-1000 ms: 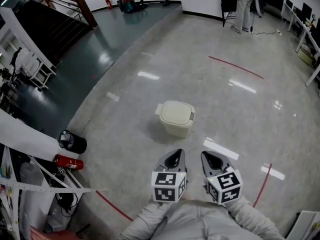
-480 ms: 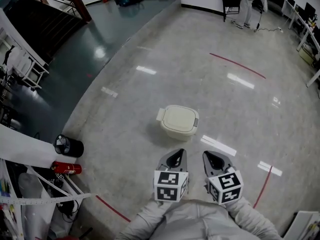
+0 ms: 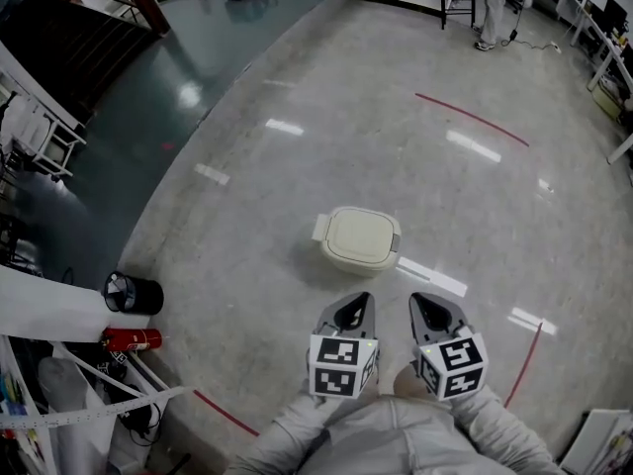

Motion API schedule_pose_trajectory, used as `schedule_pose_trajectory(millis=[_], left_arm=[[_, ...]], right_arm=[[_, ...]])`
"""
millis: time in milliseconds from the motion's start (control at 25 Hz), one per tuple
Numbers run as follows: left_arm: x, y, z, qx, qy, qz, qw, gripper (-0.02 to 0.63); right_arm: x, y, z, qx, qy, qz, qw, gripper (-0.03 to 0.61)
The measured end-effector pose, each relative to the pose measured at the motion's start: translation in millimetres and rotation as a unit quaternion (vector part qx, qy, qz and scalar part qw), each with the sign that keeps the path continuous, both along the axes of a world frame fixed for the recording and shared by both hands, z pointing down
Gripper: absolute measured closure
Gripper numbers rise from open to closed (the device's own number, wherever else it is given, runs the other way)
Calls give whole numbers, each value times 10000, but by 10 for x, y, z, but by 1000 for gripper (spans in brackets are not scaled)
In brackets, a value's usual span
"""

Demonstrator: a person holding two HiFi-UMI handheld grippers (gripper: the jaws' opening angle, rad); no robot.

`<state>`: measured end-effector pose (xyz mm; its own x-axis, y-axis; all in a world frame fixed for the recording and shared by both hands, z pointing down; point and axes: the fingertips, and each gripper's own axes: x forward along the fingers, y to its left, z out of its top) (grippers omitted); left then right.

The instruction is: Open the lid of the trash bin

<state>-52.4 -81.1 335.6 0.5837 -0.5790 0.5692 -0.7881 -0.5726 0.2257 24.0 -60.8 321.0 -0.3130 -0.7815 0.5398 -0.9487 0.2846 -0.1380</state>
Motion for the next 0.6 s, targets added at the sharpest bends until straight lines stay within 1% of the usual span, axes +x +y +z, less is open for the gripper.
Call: schedule_pose_trajectory(millis=[360, 600], left_arm=[[88, -127, 429, -290, -114, 129, 9994, 609], [213, -150, 835, -523, -237, 136, 9983, 609]], right_arm=[[82, -253, 332, -303, 83, 81, 9995, 583], [227, -397, 774, -654, 131, 16, 9978, 584]])
